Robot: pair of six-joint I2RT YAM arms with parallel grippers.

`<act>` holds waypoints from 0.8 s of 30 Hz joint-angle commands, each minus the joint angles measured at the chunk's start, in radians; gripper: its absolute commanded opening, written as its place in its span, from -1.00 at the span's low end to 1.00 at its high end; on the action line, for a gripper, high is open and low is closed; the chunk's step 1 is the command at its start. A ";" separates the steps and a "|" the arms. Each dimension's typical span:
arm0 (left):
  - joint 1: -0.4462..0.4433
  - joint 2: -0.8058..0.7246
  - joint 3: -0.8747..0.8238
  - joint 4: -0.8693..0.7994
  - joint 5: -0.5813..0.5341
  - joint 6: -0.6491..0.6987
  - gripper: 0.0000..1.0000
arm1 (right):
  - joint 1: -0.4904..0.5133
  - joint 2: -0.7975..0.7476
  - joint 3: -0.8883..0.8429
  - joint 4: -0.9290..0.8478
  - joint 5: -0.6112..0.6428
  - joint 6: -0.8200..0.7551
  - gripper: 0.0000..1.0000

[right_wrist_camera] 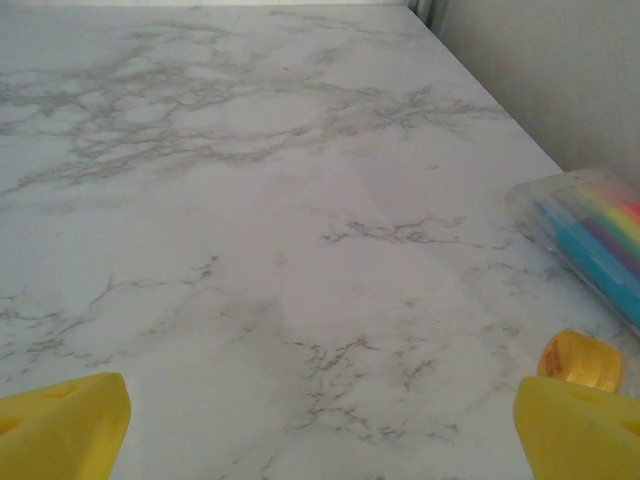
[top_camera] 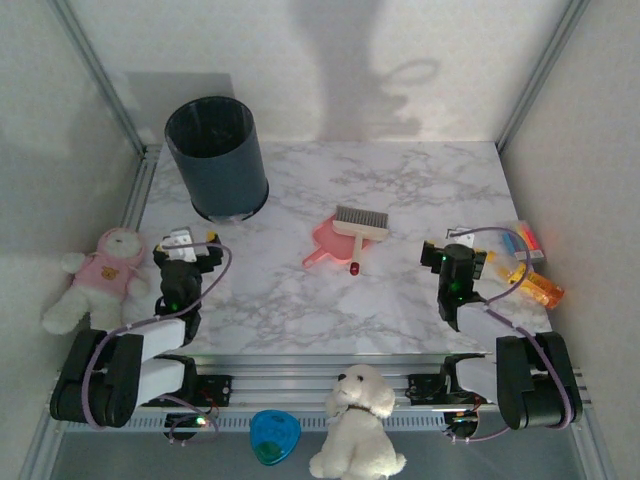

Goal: Sweep away the paper scraps from the table

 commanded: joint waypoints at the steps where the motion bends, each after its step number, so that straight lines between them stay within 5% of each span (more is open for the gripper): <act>1: 0.040 0.002 -0.026 0.138 0.125 -0.022 0.99 | -0.010 -0.001 -0.020 0.106 -0.064 0.010 0.98; 7: 0.086 0.084 -0.009 0.201 0.283 -0.034 0.99 | -0.025 0.084 -0.005 0.213 -0.114 -0.010 0.96; 24: 0.140 0.311 0.070 0.293 0.338 -0.032 0.99 | -0.039 0.280 0.030 0.385 -0.229 -0.038 0.94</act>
